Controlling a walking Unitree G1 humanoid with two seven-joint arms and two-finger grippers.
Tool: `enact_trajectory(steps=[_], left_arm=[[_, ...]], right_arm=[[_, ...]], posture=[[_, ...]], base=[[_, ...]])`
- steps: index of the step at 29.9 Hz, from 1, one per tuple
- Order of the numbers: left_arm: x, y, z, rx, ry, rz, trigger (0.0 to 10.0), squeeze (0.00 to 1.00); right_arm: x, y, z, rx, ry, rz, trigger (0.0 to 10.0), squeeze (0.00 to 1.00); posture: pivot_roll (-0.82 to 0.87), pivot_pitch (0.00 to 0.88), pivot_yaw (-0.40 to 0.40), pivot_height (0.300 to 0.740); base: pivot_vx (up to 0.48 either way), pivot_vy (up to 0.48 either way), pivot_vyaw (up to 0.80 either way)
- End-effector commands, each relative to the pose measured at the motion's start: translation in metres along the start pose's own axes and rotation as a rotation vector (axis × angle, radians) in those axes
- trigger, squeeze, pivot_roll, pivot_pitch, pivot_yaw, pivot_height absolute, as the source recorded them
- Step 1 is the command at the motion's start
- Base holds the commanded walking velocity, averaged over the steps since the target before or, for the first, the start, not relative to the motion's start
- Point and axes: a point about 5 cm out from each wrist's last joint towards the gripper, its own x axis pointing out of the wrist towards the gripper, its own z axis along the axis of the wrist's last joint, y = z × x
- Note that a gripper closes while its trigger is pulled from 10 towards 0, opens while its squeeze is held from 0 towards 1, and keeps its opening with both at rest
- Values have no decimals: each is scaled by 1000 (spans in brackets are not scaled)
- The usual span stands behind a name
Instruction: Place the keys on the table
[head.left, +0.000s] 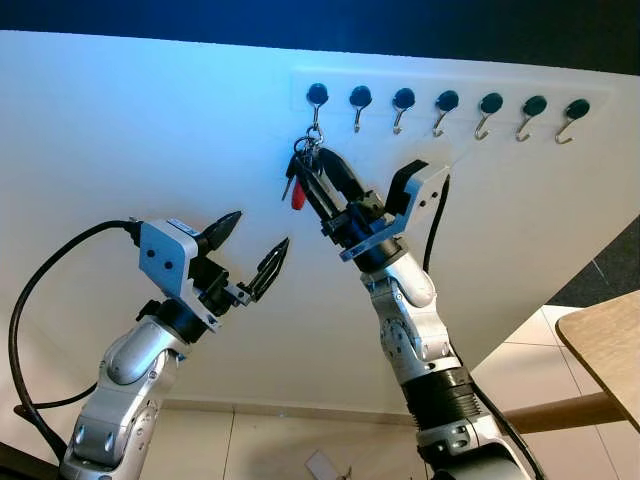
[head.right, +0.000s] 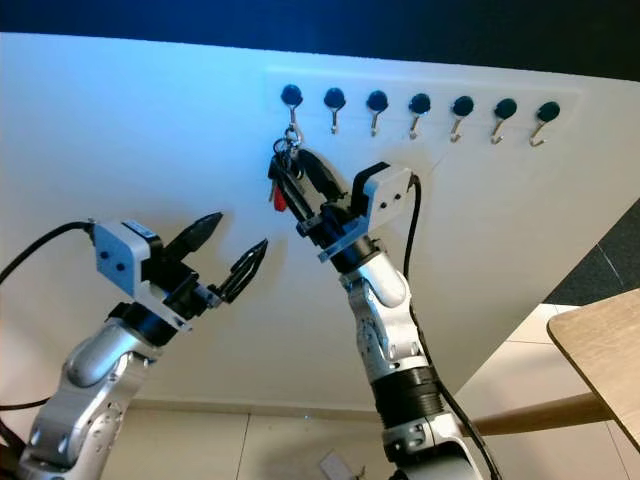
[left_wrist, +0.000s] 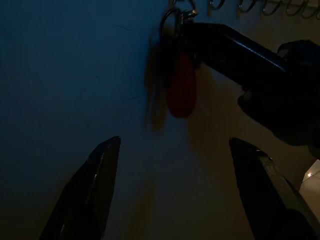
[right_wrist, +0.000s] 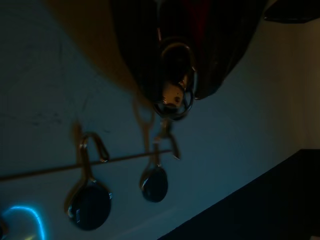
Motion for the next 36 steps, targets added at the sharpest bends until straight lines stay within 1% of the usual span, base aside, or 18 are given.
enact_trajectory(steps=[1,14,17,21,22,23,27,29,36], left_arm=[[-2,0,1,6,10,-3,10000,0],[0,0,4,21,3,-8,10000,0],[1,0,5,23,1,-12,10000,0],[1,0,5,24,1,-16,10000,0],[3,-1,6,31,-2,-18,10000,0],[3,0,7,33,-5,-15,10000,0],[5,0,7,36,-10,-12,10000,0],[7,0,7,37,-13,-12,10000,0],[9,2,9,40,-18,-11,10000,0]], right_arm=[[0,-1,4,-8,-21,-4,0,0],[7,1,14,-15,-58,7,0,0],[13,5,21,-8,-82,25,0,0],[15,6,24,-3,-92,32,0,0],[21,11,29,14,-111,55,0,0],[23,13,30,21,-117,67,0,0],[27,18,31,35,-122,89,0,0],[29,20,31,40,-119,94,0,0],[32,22,31,48,-107,90,0,0]], posture=[[49,113,-52,740],[51,111,-52,740],[50,113,-47,740],[52,114,-50,740],[48,114,-63,740],[47,115,-63,740],[48,109,-68,740],[46,120,-65,740],[44,130,-62,740]], base=[[0,0,0],[0,0,0],[0,0,0],[0,0,0],[0,0,0],[0,0,0],[0,0,0],[0,0,0],[0,0,0]])
